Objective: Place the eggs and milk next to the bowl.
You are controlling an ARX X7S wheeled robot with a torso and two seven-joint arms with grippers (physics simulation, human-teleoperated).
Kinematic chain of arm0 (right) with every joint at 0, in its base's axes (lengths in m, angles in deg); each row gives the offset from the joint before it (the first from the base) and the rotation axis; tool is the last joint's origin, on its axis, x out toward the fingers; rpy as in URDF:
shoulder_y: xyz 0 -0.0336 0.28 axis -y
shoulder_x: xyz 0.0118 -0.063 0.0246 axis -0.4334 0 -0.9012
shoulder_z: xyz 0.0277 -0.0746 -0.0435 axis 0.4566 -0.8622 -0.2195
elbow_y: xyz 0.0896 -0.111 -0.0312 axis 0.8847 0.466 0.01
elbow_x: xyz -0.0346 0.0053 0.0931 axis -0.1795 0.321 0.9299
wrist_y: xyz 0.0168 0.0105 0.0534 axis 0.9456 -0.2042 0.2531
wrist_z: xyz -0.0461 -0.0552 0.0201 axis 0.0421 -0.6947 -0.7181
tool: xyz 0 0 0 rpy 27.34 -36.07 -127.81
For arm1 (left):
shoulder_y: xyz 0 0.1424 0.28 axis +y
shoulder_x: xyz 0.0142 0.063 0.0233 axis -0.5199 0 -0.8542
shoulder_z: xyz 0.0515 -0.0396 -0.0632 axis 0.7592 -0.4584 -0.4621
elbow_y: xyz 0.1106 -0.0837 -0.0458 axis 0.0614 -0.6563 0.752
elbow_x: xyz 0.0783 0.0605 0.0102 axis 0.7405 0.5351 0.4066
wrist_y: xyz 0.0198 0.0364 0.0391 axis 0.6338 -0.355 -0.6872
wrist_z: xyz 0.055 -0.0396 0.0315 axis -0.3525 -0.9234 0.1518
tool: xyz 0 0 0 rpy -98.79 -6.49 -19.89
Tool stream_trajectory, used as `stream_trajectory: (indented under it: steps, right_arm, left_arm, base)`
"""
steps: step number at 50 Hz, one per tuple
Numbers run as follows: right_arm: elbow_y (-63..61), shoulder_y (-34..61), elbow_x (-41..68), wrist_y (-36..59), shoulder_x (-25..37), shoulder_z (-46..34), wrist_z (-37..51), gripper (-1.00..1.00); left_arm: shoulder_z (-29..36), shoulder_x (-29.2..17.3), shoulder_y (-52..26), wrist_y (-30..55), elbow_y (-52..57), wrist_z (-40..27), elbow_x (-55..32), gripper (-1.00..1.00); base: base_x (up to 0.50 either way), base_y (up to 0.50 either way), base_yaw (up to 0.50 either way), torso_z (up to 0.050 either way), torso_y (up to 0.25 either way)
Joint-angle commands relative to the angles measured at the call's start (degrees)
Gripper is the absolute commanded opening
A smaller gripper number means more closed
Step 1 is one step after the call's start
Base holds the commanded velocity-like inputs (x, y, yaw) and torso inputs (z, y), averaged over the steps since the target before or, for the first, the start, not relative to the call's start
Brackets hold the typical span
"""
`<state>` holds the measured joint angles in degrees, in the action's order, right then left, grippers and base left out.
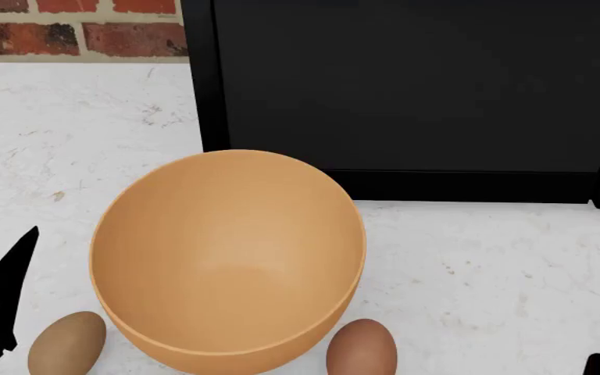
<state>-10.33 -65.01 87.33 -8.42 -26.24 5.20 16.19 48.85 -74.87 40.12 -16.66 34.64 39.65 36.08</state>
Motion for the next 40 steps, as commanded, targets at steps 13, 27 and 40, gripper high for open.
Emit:
stream_trajectory:
  steps: [13, 27, 40]
  right_arm:
    - [6.97, 5.18, -4.3, -2.56, 0.31, -6.88, -0.61, 1.0]
    - [10.07, 7.17, -5.88, -3.09, 0.54, -9.3, -0.5, 1.0]
    - [14.04, 7.96, -7.8, -5.19, 0.27, -11.07, -1.31, 1.0]
  left_arm:
    - [0.06, -0.26, -0.25, -0.09, -0.7, 0.13, 0.32, 1.0]
    - [-0.55, -0.58, 0.92, -0.72, -0.68, -0.01, 0.4, 1.0]
    - [-0.83, -0.96, 1.43, -0.42, -0.01, -0.44, 0.14, 1.0]
  base:
    - [0.0, 0.0, 0.0, 0.0, 0.0]
    - [0.0, 0.0, 0.0, 0.0, 0.0]
    - [0.0, 0.0, 0.0, 0.0, 0.0]
